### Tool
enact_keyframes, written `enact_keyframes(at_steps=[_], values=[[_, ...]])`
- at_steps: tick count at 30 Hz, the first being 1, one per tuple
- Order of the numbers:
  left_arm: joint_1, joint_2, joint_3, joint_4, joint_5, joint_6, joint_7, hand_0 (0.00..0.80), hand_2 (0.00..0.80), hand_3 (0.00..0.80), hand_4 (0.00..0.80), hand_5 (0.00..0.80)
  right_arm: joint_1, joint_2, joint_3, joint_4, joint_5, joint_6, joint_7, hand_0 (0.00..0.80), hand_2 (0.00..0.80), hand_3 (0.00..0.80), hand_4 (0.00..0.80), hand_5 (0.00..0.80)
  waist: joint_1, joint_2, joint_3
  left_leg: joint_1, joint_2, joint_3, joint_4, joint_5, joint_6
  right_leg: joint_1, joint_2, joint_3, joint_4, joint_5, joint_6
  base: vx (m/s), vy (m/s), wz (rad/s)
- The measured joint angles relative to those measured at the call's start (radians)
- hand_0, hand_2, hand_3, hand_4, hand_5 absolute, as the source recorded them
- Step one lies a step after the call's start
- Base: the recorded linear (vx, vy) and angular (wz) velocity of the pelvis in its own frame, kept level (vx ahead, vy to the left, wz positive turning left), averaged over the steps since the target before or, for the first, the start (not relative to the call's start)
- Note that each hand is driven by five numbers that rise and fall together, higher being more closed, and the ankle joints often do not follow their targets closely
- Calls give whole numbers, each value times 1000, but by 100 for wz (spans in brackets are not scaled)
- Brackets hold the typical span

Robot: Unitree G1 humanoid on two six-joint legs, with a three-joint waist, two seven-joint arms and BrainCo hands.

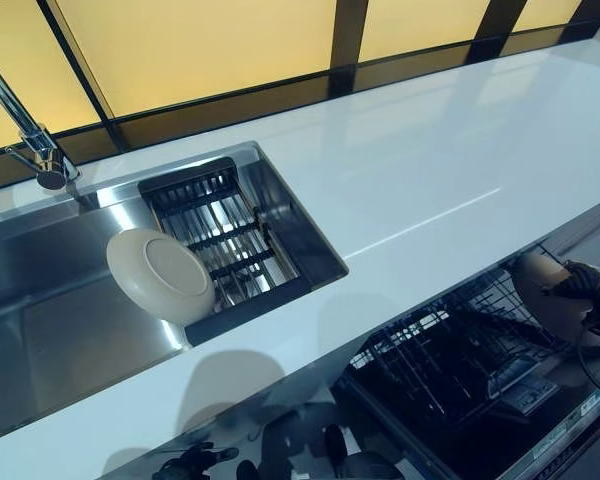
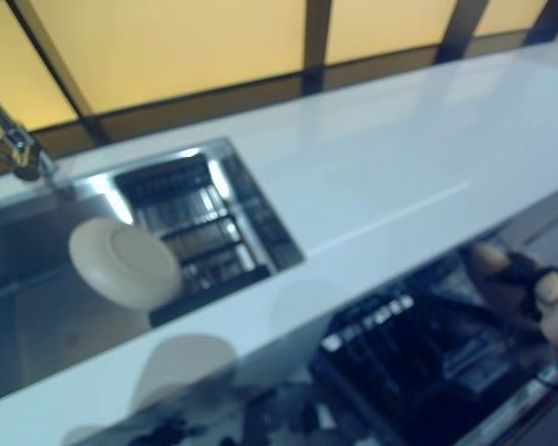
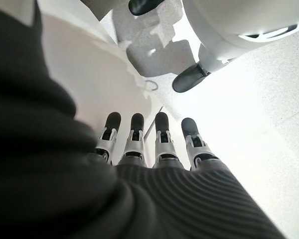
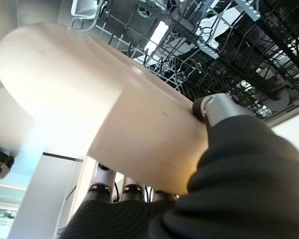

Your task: Take plates into dishwasher

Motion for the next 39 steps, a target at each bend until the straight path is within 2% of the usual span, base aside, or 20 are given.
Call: enact_keyframes(at_steps=[10, 17, 26, 32, 39], values=[[-33, 1, -8, -3, -3, -2, -1, 0, 0, 0, 0, 0, -71, 49, 41, 124, -2, 22, -52, 800, 800, 800, 800, 800, 28, 40, 38, -31, -3, -15, 1, 12, 2, -22, -5, -17, 2, 3, -4, -52, -4, 5], [-48, 1, -13, -12, -5, -20, -2, 0, 0, 0, 0, 0, -121, 81, 44, 210, -34, 43, -95, 800, 800, 800, 800, 800, 30, 63, 72, -55, -5, -32, 1, 17, 3, -37, -8, -35, 3, 3, -4, -47, 9, 7], [-64, 2, -30, -14, -7, -23, -6, 0, 0, 0, 0, 0, -156, 137, 44, 290, -79, 52, -133, 800, 800, 800, 800, 800, 32, 74, 95, -66, -10, -36, 1, 19, 4, -46, -13, -39, 3, 3, -4, -4, 1, 1], [-76, 2, -30, -14, -7, -27, -13, 0, 0, 0, 0, 0, -159, 145, 58, 337, -101, 52, -147, 800, 800, 800, 800, 800, 59, 74, 95, -67, -11, -40, 1, 20, 4, -45, -14, -42, 3, 3, -4, 0, 0, 1], [-79, 3, -30, -14, -7, -29, -18, 0, 0, 0, 0, 0, -159, 179, 63, 365, -112, 58, -171, 800, 800, 800, 800, 800, 62, 73, 96, -72, -14, -49, 1, 21, 6, -45, -18, -50, 3, 3, -3, 6, -1, 3]])
